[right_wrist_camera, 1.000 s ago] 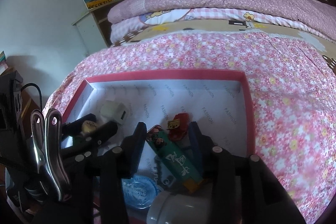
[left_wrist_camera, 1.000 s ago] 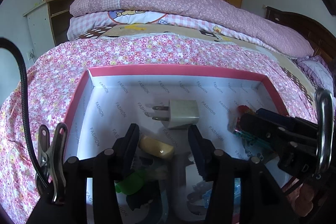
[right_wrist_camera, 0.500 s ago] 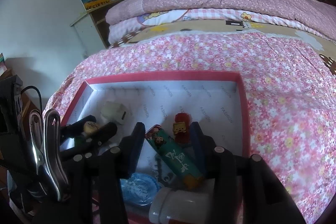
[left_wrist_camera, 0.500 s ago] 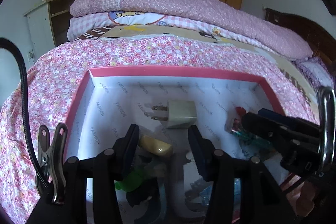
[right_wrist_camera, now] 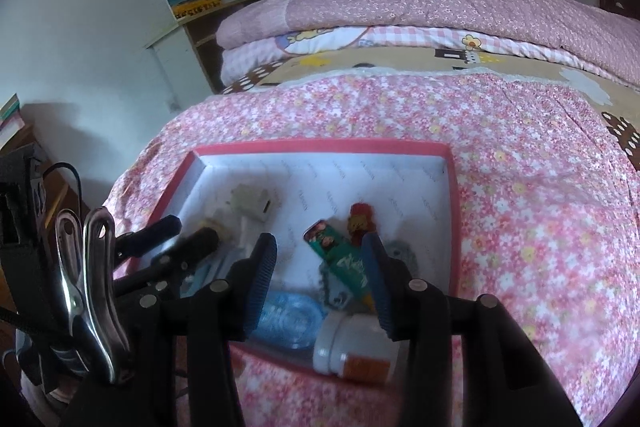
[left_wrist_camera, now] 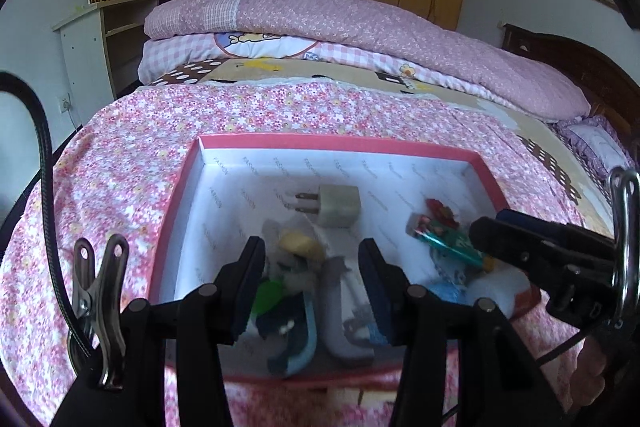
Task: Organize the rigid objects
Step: 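Open both grippers and withdraw them from the tray, then close the right gripper on the white earbud case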
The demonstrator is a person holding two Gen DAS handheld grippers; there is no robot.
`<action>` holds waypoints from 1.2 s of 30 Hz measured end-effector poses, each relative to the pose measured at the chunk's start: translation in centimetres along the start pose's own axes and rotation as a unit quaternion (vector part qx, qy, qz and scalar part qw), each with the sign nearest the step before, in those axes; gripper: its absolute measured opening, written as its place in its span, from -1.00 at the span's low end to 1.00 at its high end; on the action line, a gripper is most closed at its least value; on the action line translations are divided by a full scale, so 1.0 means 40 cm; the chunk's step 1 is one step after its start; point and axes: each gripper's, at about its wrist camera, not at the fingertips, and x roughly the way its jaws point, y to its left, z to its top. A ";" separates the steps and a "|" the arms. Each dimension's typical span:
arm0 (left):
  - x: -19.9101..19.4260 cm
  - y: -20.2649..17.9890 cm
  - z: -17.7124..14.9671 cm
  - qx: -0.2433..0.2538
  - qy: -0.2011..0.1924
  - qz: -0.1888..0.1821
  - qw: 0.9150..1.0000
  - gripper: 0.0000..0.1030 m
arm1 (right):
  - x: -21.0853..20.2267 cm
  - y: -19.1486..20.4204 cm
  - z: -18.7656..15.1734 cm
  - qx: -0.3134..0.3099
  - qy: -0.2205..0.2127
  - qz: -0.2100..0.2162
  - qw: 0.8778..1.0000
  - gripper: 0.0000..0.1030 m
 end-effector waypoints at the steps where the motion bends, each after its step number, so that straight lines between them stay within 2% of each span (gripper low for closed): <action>1: -0.010 -0.002 -0.005 0.002 -0.001 0.000 1.000 -0.01 | -0.007 0.002 -0.005 0.001 0.001 0.004 1.000 -0.12; 11: -0.093 0.000 -0.063 -0.001 -0.002 -0.002 1.000 -0.01 | -0.078 -0.002 -0.071 0.014 0.014 0.022 1.000 -0.11; 23: -0.128 -0.007 -0.150 -0.007 0.028 -0.011 1.000 -0.01 | -0.135 -0.002 -0.165 0.014 0.030 0.031 0.999 -0.12; 29: -0.146 -0.017 -0.192 -0.005 0.035 -0.014 0.999 -0.01 | -0.168 -0.013 -0.218 0.018 0.028 0.026 0.999 -0.12; 36: -0.157 -0.029 -0.235 -0.005 0.044 -0.016 0.999 -0.01 | -0.202 -0.043 -0.283 0.013 0.026 -0.008 1.000 -0.12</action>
